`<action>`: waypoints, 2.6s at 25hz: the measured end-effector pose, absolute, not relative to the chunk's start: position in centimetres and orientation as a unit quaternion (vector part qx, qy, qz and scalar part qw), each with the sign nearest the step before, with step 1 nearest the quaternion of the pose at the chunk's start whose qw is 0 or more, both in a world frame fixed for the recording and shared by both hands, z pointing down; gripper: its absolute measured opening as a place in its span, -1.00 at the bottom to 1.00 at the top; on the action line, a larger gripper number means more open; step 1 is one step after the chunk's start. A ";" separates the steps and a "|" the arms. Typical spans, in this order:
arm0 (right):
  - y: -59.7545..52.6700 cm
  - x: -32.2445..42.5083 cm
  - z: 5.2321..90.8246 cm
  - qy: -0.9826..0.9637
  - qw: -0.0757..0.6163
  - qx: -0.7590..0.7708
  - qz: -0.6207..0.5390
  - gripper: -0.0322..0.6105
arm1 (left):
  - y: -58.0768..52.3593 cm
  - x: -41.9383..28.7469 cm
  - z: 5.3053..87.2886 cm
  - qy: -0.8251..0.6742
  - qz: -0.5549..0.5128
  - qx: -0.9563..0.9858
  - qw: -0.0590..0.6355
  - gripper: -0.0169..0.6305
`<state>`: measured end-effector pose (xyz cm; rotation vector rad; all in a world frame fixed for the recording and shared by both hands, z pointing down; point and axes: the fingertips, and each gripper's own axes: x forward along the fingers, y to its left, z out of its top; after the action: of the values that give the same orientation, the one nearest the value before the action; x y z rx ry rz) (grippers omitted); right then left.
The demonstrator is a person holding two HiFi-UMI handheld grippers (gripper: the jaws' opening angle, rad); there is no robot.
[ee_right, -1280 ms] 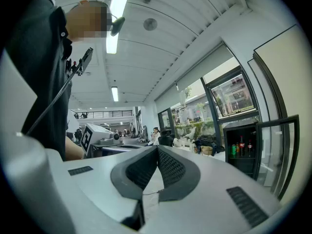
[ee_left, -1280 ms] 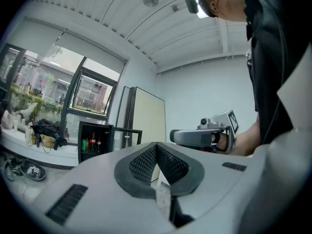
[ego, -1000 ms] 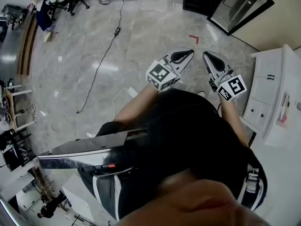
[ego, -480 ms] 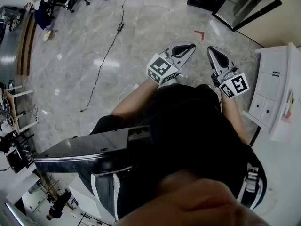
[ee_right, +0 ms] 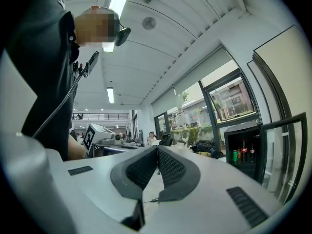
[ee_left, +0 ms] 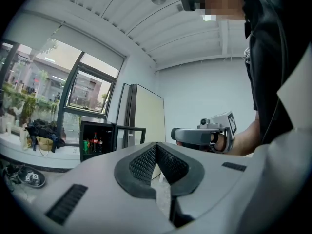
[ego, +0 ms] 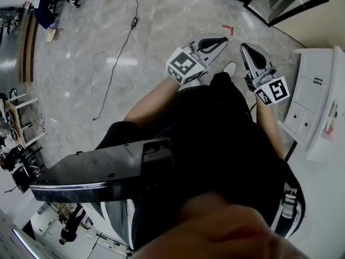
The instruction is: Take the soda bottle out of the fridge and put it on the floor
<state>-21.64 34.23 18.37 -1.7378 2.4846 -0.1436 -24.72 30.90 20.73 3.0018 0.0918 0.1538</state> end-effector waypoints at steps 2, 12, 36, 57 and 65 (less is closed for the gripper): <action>33.1 -19.7 18.2 0.819 0.060 -0.569 -0.047 -0.86 | 30.0 -22.6 20.4 0.029 0.049 0.997 0.058 -0.96; 28.6 -8.7 17.0 0.832 0.065 -0.551 -0.030 -0.86 | 26.7 -11.2 18.6 0.022 0.039 0.998 0.032 -0.96; 19.3 3.2 18.1 0.840 0.041 -0.539 -0.043 -0.86 | 17.3 2.1 19.8 -0.003 0.056 0.997 0.060 -0.96; -1.2 9.1 21.0 0.791 -0.012 -0.609 -0.060 -0.86 | -3.9 7.6 21.4 0.067 0.048 0.995 0.057 -0.96; -5.8 15.5 23.4 0.802 -0.033 -0.594 -0.059 -0.86 | -8.1 11.4 23.0 0.030 0.054 0.996 0.061 -0.96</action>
<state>15.48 -5.83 23.40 -1.9047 2.5730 -0.1887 11.40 -8.13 22.97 3.0144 0.0910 0.1635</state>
